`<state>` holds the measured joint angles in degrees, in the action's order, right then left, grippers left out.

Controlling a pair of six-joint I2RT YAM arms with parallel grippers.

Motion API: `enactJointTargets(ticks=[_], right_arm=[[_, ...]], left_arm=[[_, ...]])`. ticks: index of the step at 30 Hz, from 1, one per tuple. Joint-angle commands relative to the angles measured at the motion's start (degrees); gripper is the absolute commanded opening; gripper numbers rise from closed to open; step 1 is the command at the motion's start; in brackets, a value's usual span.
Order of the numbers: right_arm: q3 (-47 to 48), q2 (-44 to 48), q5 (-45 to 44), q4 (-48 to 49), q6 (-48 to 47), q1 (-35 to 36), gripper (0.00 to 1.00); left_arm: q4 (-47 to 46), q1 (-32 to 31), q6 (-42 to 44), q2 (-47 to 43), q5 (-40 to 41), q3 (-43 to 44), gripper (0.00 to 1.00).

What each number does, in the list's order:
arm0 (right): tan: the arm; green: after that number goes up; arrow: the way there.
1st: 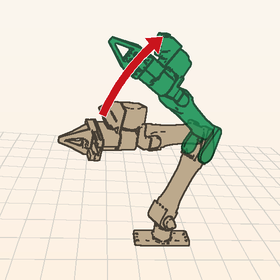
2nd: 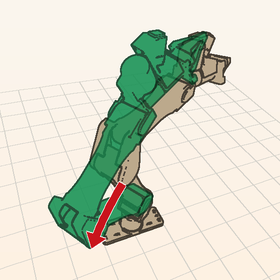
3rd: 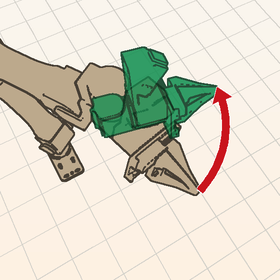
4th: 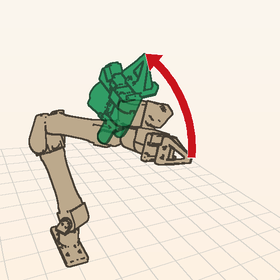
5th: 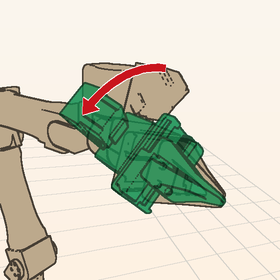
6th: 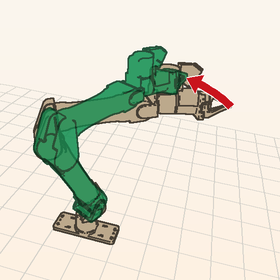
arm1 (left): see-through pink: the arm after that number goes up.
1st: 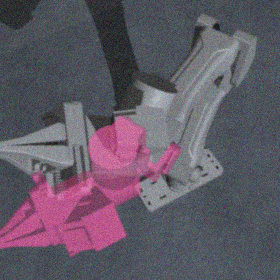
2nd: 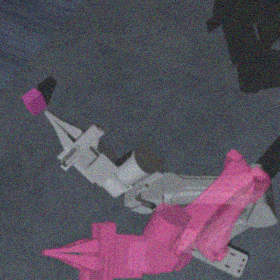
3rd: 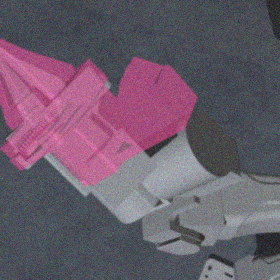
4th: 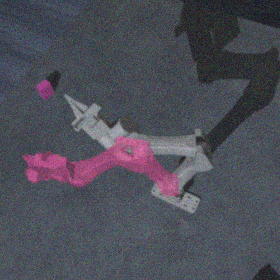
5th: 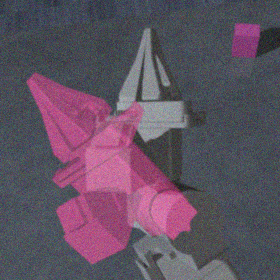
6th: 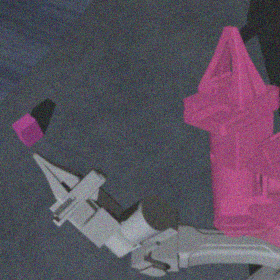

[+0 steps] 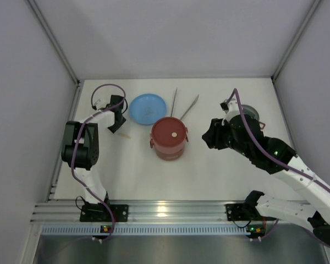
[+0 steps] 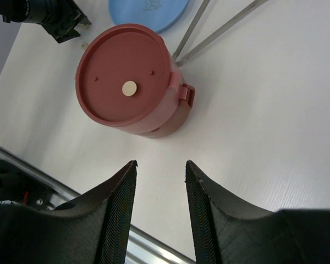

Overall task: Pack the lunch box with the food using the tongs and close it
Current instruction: Pick up the utensils from the center of the board.

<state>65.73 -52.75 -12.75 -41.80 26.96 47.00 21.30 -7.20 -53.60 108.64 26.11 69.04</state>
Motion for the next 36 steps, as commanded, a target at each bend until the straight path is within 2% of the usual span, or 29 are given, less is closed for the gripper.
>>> enactJointTargets(ticks=[1, 8, 13, 19, 36], right_arm=[[-0.69, 2.39, -2.01, -1.88, -1.47, -0.25, 0.41], [-1.66, 3.18, -2.19, -1.71, -2.35, -0.33, 0.41], [-2.19, 3.71, -1.93, -1.71, -2.61, -0.42, 0.41], [-2.19, 3.97, -0.17, -1.35, -2.62, -0.33, 0.41], [-2.54, 4.32, 2.73, -1.53, -3.40, -0.42, 0.38]], left_arm=[[-2.32, 0.35, -2.29, 1.31, 1.23, 1.98, 0.50], [-0.82, 0.35, -4.66, 2.89, 2.98, 3.82, 0.50], [3.57, 0.35, -5.72, 4.47, 5.09, 6.90, 0.47], [10.23, 0.35, -4.76, 7.19, 7.46, 12.00, 0.44], [16.84, 0.70, -1.59, 11.42, 9.22, 17.80, 0.42]])
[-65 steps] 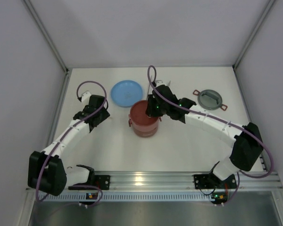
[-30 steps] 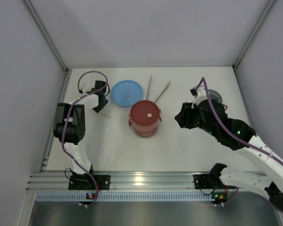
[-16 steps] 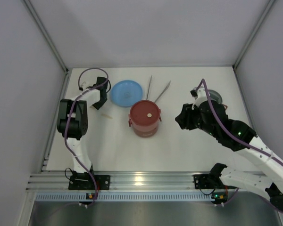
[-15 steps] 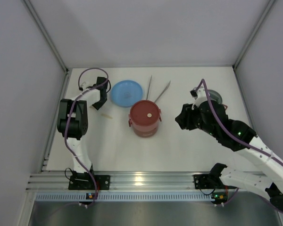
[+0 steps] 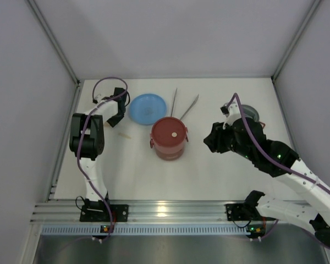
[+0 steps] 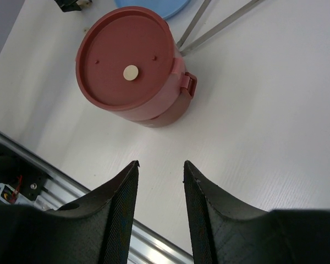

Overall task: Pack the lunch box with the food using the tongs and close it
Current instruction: Pick up the utensils from the center of the board.

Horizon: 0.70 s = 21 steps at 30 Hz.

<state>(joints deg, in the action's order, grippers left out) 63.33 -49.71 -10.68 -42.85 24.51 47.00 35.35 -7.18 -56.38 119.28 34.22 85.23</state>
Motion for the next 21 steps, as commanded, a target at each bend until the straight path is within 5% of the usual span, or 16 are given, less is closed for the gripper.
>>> enactJointTargets(ticks=[1, 21], right_arm=[[-0.14, 1.46, 0.74, -0.48, -0.96, -0.42, 0.37], [1.09, 2.51, 3.82, -2.50, -1.05, -0.42, 0.32]], left_arm=[[2.79, 0.76, 1.53, 0.69, 1.03, 1.52, 0.41], [1.21, 1.56, 4.70, -1.95, -1.78, -4.01, 0.22]])
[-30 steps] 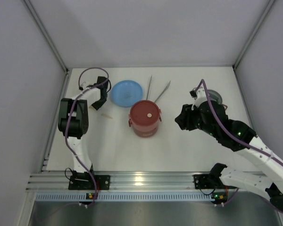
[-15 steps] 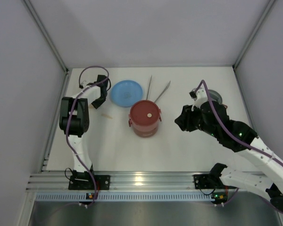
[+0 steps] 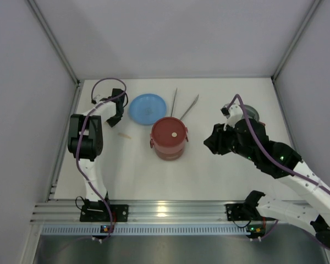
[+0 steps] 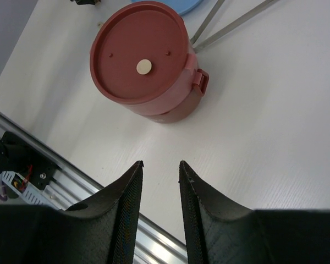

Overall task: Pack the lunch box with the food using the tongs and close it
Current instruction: Pick up the utensils from the center of the board.

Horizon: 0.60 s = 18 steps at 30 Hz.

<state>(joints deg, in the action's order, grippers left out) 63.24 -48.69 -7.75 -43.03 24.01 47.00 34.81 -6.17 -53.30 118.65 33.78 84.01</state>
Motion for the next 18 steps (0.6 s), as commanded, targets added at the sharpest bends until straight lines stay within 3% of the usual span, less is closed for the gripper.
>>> enactJointTargets(ticks=[1, 8, 18], right_arm=[[1.27, 1.49, 0.89, -2.50, -0.54, -0.42, 0.32], [2.15, 1.31, 0.98, -3.38, -0.02, -0.42, 0.31], [3.20, 0.00, 0.37, -3.73, 0.34, -0.42, 0.31]], left_arm=[[1.49, 0.55, 2.05, -1.58, -1.52, -3.23, 0.20], [-1.14, 0.55, 3.46, -6.67, -3.81, -7.98, 0.02], [-1.32, 0.02, 8.55, -19.84, -8.81, -9.65, 0.00]])
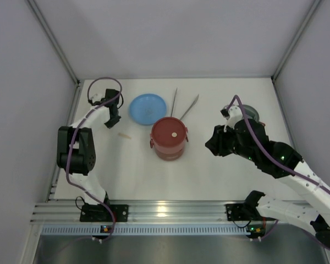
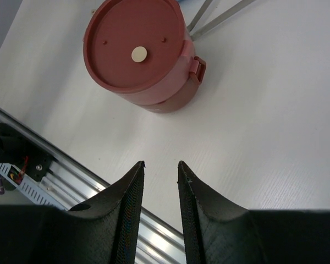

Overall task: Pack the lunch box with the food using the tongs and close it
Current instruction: Pick up the utensils from the center of the board.

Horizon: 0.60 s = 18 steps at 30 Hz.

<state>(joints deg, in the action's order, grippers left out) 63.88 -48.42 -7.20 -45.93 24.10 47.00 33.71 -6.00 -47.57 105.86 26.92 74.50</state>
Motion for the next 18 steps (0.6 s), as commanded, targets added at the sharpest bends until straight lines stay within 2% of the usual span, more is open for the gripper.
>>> enactJointTargets(ticks=[1, 3, 9, 16, 18], right_arm=[[2.57, -0.27, -0.53, -0.83, 0.34, -0.42, 0.31], [2.39, -0.53, -0.88, -0.74, 0.34, -0.42, 0.31], [2.30, -0.97, -1.59, -0.65, 0.69, -0.42, 0.30], [1.87, -0.71, -2.64, -0.91, 0.95, -0.42, 0.31], [1.69, -0.71, -2.64, -0.91, 1.04, -0.42, 0.31]], left_arm=[[-0.14, -0.85, 3.44, -8.03, -2.83, -0.23, 0.00], [0.21, -2.17, 5.54, -11.10, -3.36, -0.06, 0.00], [4.94, -11.74, 10.74, -17.78, -3.01, 5.11, 0.00], [12.95, -29.21, 14.44, -18.15, -2.13, 14.00, 0.00], [14.01, -31.78, 14.44, -18.67, -1.78, 14.36, 0.00]])
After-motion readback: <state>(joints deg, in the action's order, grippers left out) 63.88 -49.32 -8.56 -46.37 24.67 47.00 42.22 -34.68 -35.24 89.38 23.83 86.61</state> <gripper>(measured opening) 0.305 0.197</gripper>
